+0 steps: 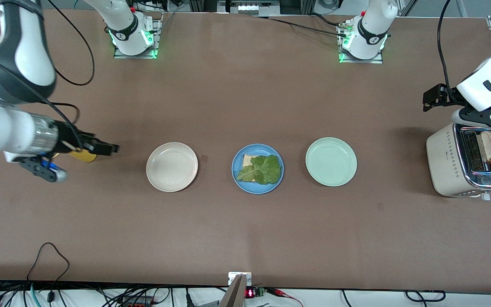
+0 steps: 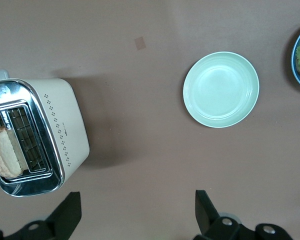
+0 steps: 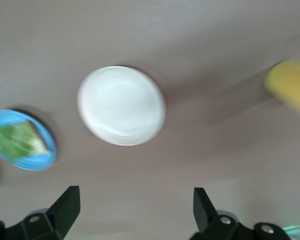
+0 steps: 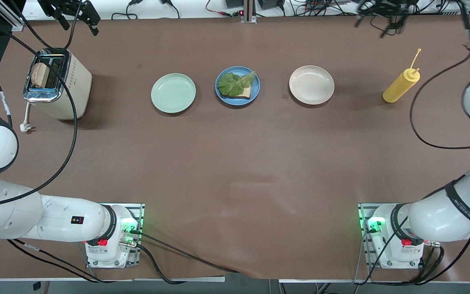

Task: Make sandwich in blue plate with both arms
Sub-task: 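Open the right gripper and draw it back toward the mustard bottle, then grasp the yellow mustard bottle upright with the right gripper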

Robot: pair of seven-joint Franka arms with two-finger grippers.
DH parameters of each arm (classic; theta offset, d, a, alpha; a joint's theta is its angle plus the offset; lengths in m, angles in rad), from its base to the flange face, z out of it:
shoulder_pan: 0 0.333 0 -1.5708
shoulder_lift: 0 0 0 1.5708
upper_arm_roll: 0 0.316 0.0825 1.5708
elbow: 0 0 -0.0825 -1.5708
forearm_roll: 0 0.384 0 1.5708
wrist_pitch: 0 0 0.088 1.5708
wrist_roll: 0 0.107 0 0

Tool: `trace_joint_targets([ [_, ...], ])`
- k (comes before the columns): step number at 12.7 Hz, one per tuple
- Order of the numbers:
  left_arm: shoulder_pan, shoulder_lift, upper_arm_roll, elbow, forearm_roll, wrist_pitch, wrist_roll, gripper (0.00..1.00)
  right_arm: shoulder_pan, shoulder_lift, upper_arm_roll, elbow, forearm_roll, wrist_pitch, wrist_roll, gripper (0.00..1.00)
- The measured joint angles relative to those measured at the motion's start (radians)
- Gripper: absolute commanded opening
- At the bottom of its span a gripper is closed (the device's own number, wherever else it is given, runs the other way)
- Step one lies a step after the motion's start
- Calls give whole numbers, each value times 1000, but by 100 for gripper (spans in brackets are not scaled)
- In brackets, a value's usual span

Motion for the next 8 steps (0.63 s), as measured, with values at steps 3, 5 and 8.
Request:
trace_joint_targets([
  [3,0,0,0,0,0,-1,-4,100,-114,-128,-1,-135,-88,-1,-355,100],
  [5,0,0,0,0,0,-2,-5,100,-189,-170,-2,-181,-106,1,-580,100],
  [8,-1,0,0,0,0,-3,-6,100,-292,-183,-1,-253,-126,81,-908,100],
])
